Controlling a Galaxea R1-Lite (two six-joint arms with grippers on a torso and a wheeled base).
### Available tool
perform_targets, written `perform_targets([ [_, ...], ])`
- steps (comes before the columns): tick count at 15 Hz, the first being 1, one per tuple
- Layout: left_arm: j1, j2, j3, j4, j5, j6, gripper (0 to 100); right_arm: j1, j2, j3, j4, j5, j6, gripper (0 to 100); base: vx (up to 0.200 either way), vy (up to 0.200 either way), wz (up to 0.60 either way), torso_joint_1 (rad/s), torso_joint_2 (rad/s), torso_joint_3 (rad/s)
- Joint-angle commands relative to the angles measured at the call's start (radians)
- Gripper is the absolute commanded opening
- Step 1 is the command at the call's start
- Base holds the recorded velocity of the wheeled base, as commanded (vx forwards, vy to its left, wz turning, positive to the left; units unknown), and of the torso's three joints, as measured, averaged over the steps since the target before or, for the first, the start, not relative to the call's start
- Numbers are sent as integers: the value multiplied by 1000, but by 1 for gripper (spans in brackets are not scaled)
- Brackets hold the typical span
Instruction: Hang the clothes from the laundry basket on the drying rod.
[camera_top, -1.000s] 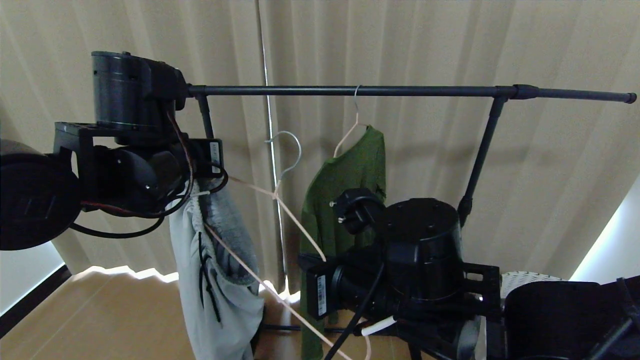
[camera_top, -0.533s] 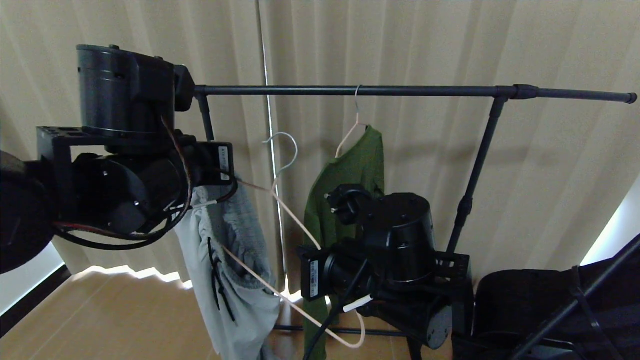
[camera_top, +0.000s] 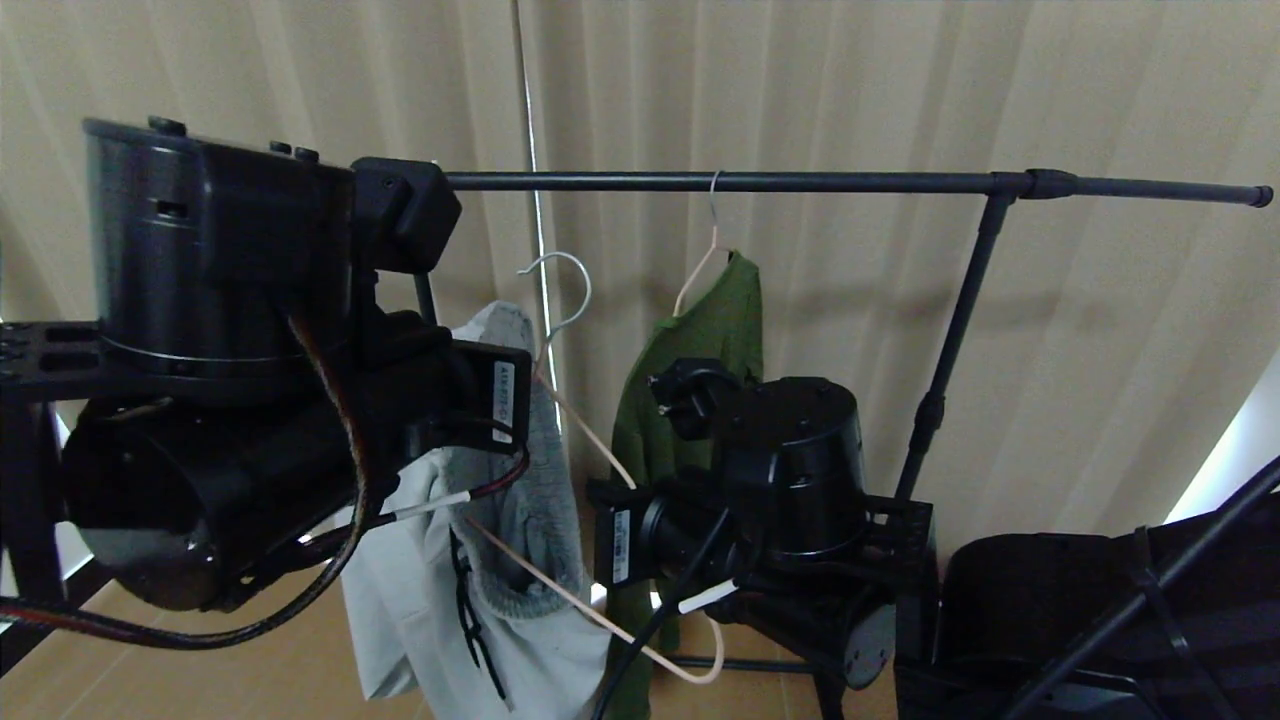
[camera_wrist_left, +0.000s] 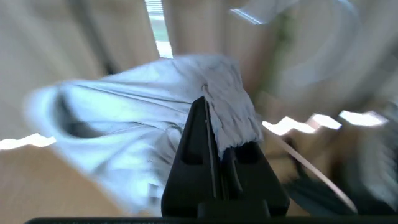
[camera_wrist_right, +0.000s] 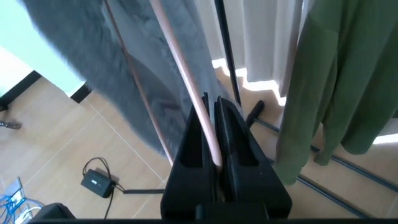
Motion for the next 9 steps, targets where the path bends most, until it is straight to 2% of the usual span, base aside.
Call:
perform_targets([
  [1, -4, -42, 43, 1, -29, 8, 0, -11, -31, 11, -1, -1, 0, 0, 0, 0, 0, 0, 0, 0],
  [5, 0, -117, 116, -1, -101, 16, 0, -23, -117, 43, -1, 1, -12, 0, 0, 0, 0, 0, 0, 0],
  [8, 0, -134, 141, -9, -117, 19, 0, -22, -163, 72, -3, 4, -30, 0, 0, 0, 0, 0, 0, 0],
  [9, -1, -134, 144, -9, -117, 17, 100, -22, -172, 78, -6, 4, -32, 0, 0, 0, 0, 0, 0, 0],
])
